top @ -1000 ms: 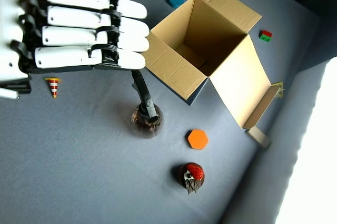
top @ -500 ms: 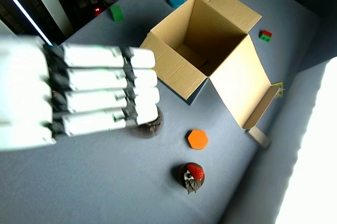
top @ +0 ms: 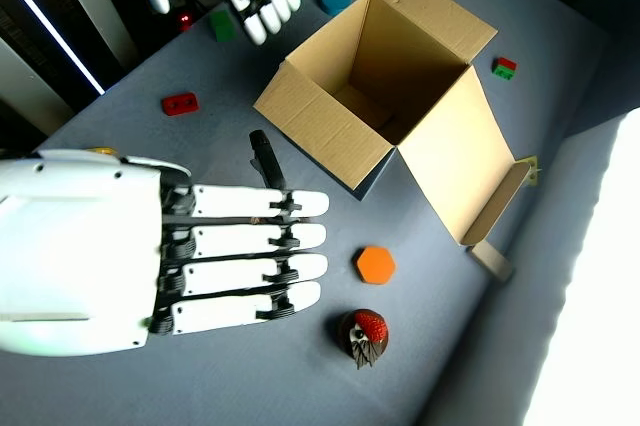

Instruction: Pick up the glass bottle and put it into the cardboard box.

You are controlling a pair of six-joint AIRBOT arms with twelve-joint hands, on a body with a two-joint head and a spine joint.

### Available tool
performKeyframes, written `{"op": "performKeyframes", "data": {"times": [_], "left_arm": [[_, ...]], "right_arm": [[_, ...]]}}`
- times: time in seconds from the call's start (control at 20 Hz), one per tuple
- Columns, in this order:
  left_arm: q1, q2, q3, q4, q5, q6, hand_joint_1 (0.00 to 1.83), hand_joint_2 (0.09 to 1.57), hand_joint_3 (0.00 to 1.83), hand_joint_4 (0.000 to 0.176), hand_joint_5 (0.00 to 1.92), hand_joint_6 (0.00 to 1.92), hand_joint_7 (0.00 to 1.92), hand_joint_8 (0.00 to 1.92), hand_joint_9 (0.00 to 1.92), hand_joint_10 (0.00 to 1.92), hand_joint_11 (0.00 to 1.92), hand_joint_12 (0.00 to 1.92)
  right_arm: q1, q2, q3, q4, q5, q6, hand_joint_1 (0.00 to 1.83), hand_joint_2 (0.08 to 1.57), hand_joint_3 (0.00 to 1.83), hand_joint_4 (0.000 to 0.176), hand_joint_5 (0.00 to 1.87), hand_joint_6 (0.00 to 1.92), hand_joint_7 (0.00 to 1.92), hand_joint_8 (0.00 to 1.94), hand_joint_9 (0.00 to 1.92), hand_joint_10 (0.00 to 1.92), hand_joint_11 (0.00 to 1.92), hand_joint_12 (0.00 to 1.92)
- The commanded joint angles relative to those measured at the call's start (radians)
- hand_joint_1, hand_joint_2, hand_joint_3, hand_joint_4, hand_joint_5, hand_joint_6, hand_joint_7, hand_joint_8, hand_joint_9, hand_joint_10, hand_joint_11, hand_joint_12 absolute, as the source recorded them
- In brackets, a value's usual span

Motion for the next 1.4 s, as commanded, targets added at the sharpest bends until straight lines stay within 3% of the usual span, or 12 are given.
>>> {"op": "performKeyframes", "data": {"times": [0.0,0.1,0.2,0.5,0.7,1.35], "left_arm": [[0.013,-0.009,0.006,0.081,-0.060,-0.027,0.05,1.24,0.00,0.009,0.09,0.00,0.06,0.00,0.04,0.00,0.00,0.03],[0.073,-0.017,0.025,0.119,-0.061,-0.094,0.05,1.24,0.00,0.009,0.09,0.00,0.06,0.00,0.04,0.00,0.00,0.02],[0.113,-0.018,0.036,0.155,-0.061,-0.137,0.05,1.24,0.00,0.009,0.09,0.00,0.06,0.00,0.04,0.00,0.00,0.02],[0.202,-0.028,0.089,0.252,0.022,-0.232,0.05,1.25,0.00,0.009,0.09,0.00,0.06,0.00,0.04,0.00,0.00,0.02],[0.220,-0.034,0.116,0.264,0.043,-0.279,0.05,1.25,0.00,0.009,0.09,0.00,0.06,0.00,0.03,0.00,0.00,0.02],[0.278,-0.059,0.200,0.364,0.141,-0.348,0.04,1.25,0.00,0.009,0.08,0.00,0.06,0.00,0.03,0.00,0.00,0.01]], "right_arm": [[0.020,0.001,0.012,-0.079,0.094,0.087,1.12,0.96,0.00,0.000,0.23,0.00,0.23,0.00,0.15,0.00,0.00,0.40],[0.017,-0.010,0.055,-0.351,0.174,0.375,1.12,0.96,0.00,0.000,0.23,0.00,0.23,0.00,0.15,0.00,0.00,0.41],[0.014,-0.011,0.071,-0.408,0.206,0.433,1.12,0.96,0.00,0.000,0.23,0.00,0.23,0.00,0.15,0.00,0.00,0.41],[0.035,-0.032,0.088,-0.522,0.167,0.523,1.12,0.96,0.00,0.000,0.22,0.00,0.23,0.00,0.14,0.00,0.00,0.37],[0.034,-0.054,0.092,-0.579,0.115,0.559,1.11,0.96,0.00,0.000,0.19,0.01,0.22,0.00,0.13,0.00,0.00,0.27],[-0.010,-0.170,0.164,-0.583,0.029,0.591,1.09,0.97,0.00,0.000,0.19,0.00,0.20,0.00,0.12,0.00,0.00,0.24]]}}
